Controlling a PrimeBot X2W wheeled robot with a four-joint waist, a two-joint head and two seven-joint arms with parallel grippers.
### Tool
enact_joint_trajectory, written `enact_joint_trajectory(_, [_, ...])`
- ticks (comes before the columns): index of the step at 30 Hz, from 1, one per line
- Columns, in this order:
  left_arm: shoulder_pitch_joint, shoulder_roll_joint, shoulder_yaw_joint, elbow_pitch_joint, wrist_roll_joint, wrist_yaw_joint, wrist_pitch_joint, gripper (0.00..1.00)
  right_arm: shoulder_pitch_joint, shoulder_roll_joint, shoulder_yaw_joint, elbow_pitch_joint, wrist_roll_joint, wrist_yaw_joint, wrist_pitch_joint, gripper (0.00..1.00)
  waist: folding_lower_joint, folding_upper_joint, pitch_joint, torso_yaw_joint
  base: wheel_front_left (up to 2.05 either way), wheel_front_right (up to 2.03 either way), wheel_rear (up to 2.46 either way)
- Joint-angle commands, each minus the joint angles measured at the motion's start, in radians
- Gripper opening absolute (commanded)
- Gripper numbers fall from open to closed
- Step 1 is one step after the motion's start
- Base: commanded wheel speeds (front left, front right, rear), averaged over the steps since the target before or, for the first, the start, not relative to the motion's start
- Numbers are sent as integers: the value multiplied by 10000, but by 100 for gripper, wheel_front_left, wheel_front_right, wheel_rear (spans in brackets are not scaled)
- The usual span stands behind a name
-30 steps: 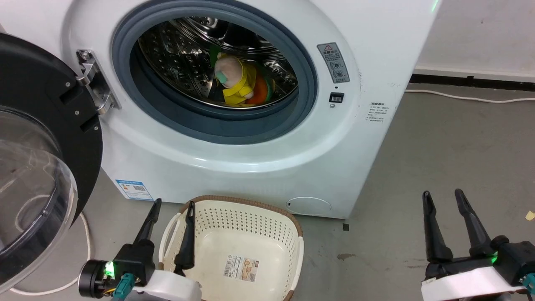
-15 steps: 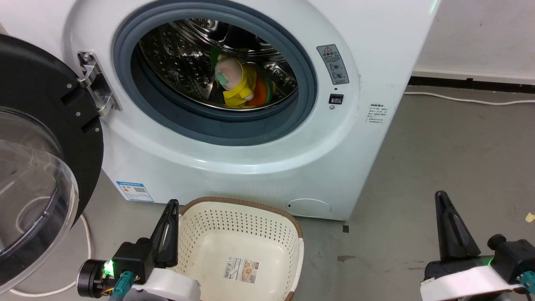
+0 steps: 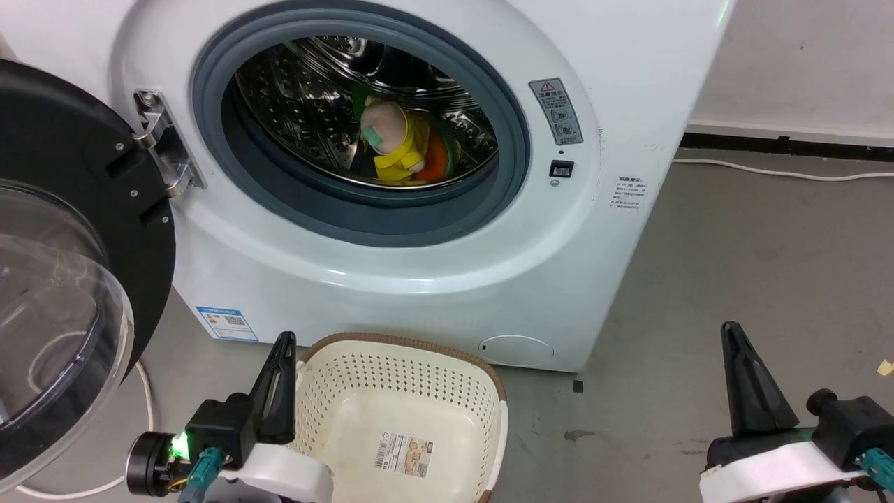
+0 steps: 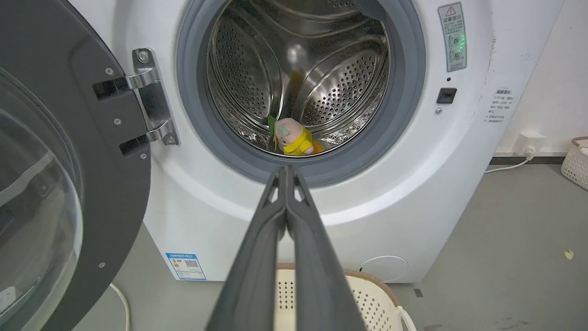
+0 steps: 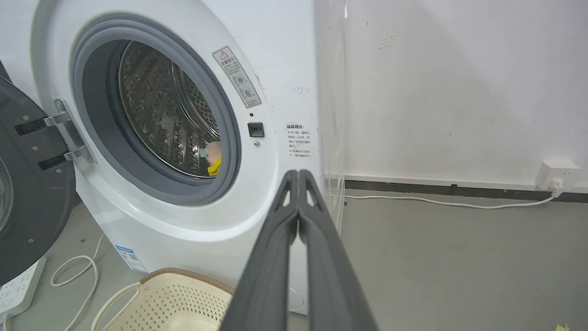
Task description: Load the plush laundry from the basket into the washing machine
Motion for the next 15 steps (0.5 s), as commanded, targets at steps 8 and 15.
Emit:
enact_joint_trajectory(8, [98,-129,160,-107,208,-113,206,0,-33,-1,39,12,-194,-3,190,0,0,0,-55,9,0,0,0])
enact_joint_trajectory(15, [118,-201,267,-153,308,-155,350,0,-41,-1,55,15,-299,-3,334,0,0,0,-102,16,0,0,0])
